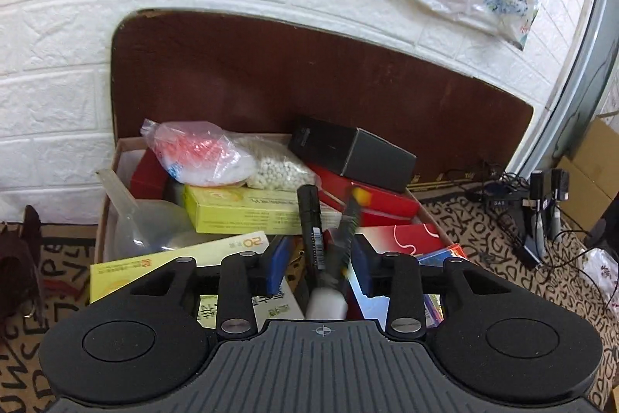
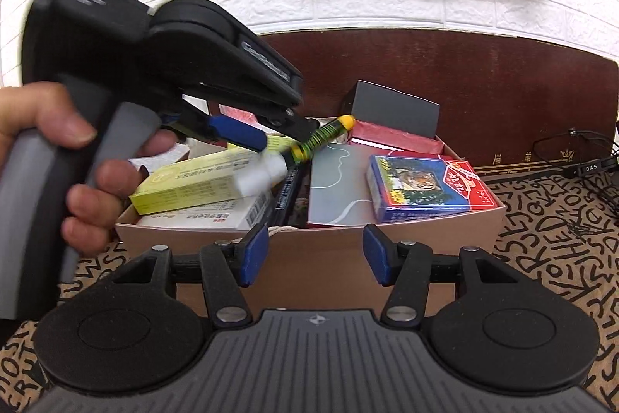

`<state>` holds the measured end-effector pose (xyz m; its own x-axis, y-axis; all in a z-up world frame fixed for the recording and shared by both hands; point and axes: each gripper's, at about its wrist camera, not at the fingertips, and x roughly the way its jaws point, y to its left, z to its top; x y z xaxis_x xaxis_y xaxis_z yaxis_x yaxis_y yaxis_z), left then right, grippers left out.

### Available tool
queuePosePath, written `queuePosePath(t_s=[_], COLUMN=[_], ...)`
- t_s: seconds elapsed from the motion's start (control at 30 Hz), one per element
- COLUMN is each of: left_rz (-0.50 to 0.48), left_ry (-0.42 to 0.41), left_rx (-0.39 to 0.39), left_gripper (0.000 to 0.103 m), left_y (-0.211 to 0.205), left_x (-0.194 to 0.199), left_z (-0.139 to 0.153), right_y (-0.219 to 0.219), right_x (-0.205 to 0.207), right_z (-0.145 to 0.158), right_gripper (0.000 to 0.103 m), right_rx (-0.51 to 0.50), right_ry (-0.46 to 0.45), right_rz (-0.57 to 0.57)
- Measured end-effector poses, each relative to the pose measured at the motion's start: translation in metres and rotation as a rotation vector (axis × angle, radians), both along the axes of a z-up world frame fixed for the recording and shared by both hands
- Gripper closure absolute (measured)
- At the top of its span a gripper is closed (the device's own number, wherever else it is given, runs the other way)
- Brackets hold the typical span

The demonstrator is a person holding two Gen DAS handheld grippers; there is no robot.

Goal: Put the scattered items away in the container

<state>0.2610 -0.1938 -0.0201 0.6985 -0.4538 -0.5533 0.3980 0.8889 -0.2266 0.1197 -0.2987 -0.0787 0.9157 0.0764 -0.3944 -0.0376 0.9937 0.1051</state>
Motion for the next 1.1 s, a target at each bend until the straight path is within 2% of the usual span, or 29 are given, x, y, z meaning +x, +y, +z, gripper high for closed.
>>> queuePosePath(t_s=[0.1, 0.17, 0.3, 0.4, 0.47, 0.57, 0.73, 0.9, 0.97, 1.07, 1.1], left_rz=[-0.015, -0.016, -0.003, 0.027, 0.050, 0.066, 0.082, 0.102, 0.102, 0.091, 0.083], left_ry=[-0.014, -0.015, -0.026, -0.047, -0.057, -0.072, -0.092, -0.038, -0.041, -0.054, -0.056], left_rx=[0.035, 0.044, 0.061, 0.091, 0.095, 0.090, 0.110, 0.074, 0.081, 0.104, 0.107], left_gripper=[0.050, 0.050, 0.045, 0.029, 0.011, 0.001, 0.000, 0.000, 0.000, 0.000, 0.000], left_y=[-0.002, -0.002, 0.008, 0.020, 0.029, 0.044, 0.070, 0.091, 0.095, 0.098, 0.098], left_x=[-0.003, -0.004, -0.013, -0.021, -0.027, -0.038, -0.056, -0.057, -0.059, -0.062, -0.063], left_z=[0.003, 0.004, 0.004, 0.004, 0.005, 0.006, 0.003, -0.005, -0.006, -0.008, -0.009], right_y=[-0.001, 0.002, 0.007, 0.010, 0.013, 0.016, 0.026, 0.034, 0.031, 0.026, 0.025], right_x=[0.001, 0.004, 0.003, 0.002, 0.003, 0.003, -0.006, 0.005, 0.012, 0.020, 0.021], right_z=[-0.001, 0.000, 0.005, 0.010, 0.012, 0.014, 0.019, 0.022, 0.020, 0.014, 0.012], right_gripper=[0.047, 0.056, 0.059, 0.059, 0.059, 0.059, 0.059, 0.059, 0.059, 0.064, 0.069], right_rx=[0.006, -0.006, -0.032, -0.041, -0.044, -0.042, -0.040, -0.069, -0.055, -0.052, -0.047], right_ry=[-0.001, 0.003, -0.005, -0.018, -0.019, -0.018, -0.030, -0.016, 0.002, 0.030, 0.037], right_rz=[0.005, 0.012, 0.028, 0.032, 0.031, 0.027, 0.035, 0.013, -0.008, -0.033, -0.035])
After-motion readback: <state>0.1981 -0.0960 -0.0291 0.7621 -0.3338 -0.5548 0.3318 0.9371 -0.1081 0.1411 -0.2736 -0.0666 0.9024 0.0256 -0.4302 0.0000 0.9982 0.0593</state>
